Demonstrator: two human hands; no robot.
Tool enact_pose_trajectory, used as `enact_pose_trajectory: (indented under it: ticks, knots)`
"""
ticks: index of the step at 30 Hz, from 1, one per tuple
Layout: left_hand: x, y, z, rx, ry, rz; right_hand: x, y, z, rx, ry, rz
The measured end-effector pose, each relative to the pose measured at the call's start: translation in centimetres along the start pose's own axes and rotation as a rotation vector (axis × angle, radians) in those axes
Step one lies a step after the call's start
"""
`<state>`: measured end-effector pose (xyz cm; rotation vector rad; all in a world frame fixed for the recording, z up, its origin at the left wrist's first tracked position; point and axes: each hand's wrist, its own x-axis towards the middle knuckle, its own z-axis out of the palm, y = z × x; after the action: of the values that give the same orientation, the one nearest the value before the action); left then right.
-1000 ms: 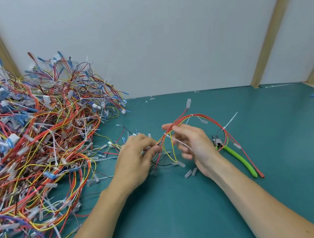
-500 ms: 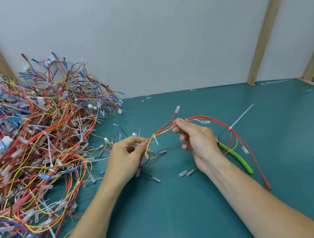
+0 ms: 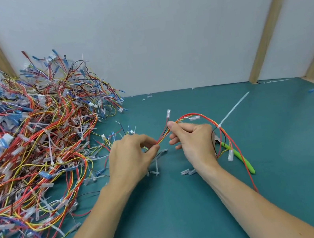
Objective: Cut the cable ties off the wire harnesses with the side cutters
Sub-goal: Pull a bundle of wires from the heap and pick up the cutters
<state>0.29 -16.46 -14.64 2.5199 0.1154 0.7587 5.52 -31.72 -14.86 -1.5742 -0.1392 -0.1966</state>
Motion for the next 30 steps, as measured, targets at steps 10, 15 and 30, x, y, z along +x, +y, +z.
enact_pose_trajectory:
  ticks: [10, 15, 30]
  knots:
    - [0.2, -0.9, 0.1, -0.081, -0.146, -0.175, 1.3, 0.9, -1.1, -0.239, -0.012, 0.061]
    - [0.1, -0.9, 0.2, -0.15, -0.082, -0.241, 1.6, 0.4, -1.1, 0.136, -0.085, 0.094]
    - [-0.3, 0.3, 1.2, -0.145, -0.089, 0.085, 0.8, 1.7, 0.1, -0.338, -0.309, 0.02]
